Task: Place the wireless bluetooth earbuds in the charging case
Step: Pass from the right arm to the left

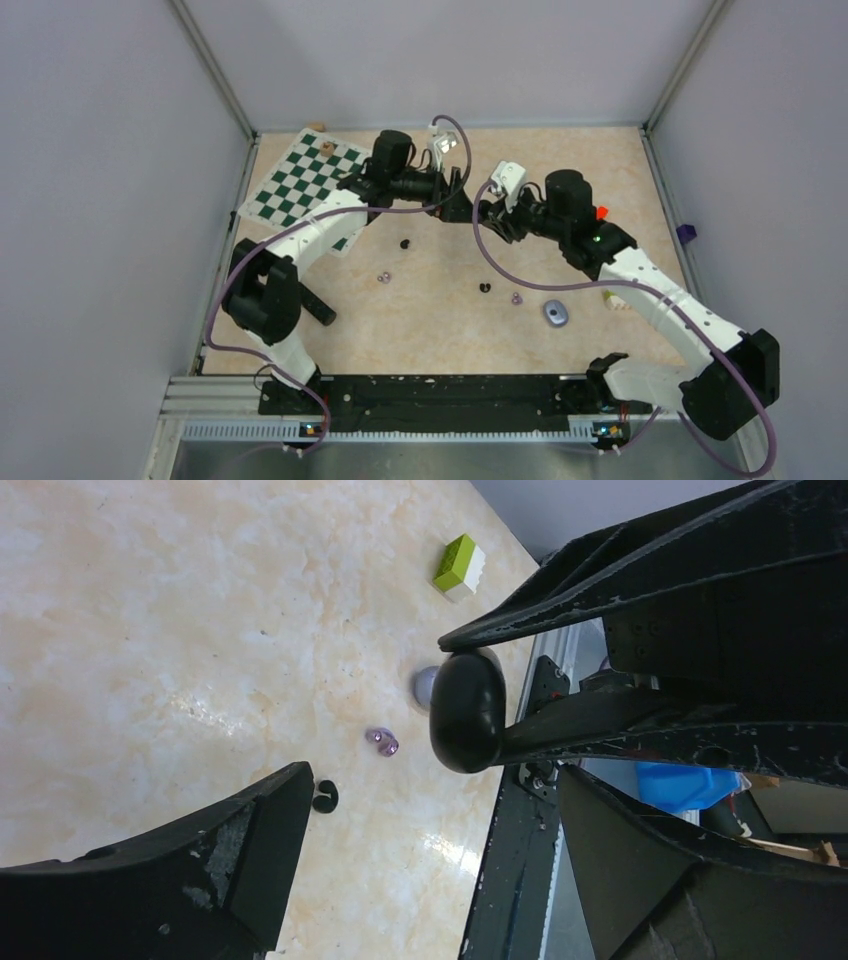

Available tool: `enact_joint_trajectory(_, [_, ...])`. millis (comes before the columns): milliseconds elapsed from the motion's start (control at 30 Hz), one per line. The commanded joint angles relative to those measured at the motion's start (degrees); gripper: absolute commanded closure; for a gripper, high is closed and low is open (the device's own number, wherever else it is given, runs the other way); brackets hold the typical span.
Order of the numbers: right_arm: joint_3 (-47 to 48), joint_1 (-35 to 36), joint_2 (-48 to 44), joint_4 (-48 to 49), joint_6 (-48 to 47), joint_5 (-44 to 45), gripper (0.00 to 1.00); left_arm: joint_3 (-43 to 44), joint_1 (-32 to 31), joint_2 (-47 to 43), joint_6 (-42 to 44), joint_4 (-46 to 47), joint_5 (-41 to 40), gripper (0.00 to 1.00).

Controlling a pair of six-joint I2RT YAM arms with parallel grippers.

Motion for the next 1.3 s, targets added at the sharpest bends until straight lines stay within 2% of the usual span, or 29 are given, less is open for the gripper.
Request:
enact_joint_trajectory(0, [-0.48, 1.31, -2.01, 2.74, -0.94, -1.1, 0.66, 2.58, -0.62, 0.78, -0.21, 1.58, 0.2, 0.04])
enact_joint_trajectory(200, [-0.74, 2.42, -1.55, 2.76, -1.54, -0.82, 0.66, 3.31, -1.2, 1.95, -0.38, 1.57, 0.76, 0.07])
enact_joint_trajectory(433, [-1.03, 3.33, -0.74, 2.94, -2.32, 0.17, 0.66, 3.53, -1.44, 2.64, -0.65, 1.57, 1.16, 0.18])
enact_joint_trajectory(733, [-1.8, 3.71, -0.71, 4.72, -2.23, 2.41, 0.66, 3.6, -2.13, 3.15, -0.06, 0.79, 1.6, 0.43])
enact_joint_trajectory(867, [-1.97, 3.72, -0.68, 5.01, -2.14, 2.52, 0.66, 3.83, -2.34, 3.2, 0.05, 0.44, 1.79, 0.62])
enact_joint_trajectory(967, [-2.33, 3.71, -0.61, 5.52, -2.31, 2.84, 0.65, 4.35, -2.48, 3.36, 0.05, 0.19, 2.1, 0.8])
enact_joint_trajectory(1067, [-2.33, 3.69, -0.6, 5.63, -2.23, 3.0, 0.56, 5.18, -2.53, 3.68, 0.57, -0.69, 2.24, 0.98])
enact_joint_trajectory(1167, [-0.99, 3.71, -0.94, 4.42, -0.96, 3.07, 0.44, 6.28, -2.49, 3.51, 2.78, -2.98, 2.14, 1.0])
enact_joint_trajectory(1200, [-0.1, 3.6, -0.85, 3.33, -0.14, 2.88, 0.37, 6.63, -2.41, 3.23, 3.94, -4.19, 2.05, 1.0])
enact_joint_trajectory(1267, [2.19, 2.44, -0.8, 0.28, 1.2, 0.04, 0.28, 7.94, -2.25, 2.35, 9.26, -7.83, 2.08, 1.0])
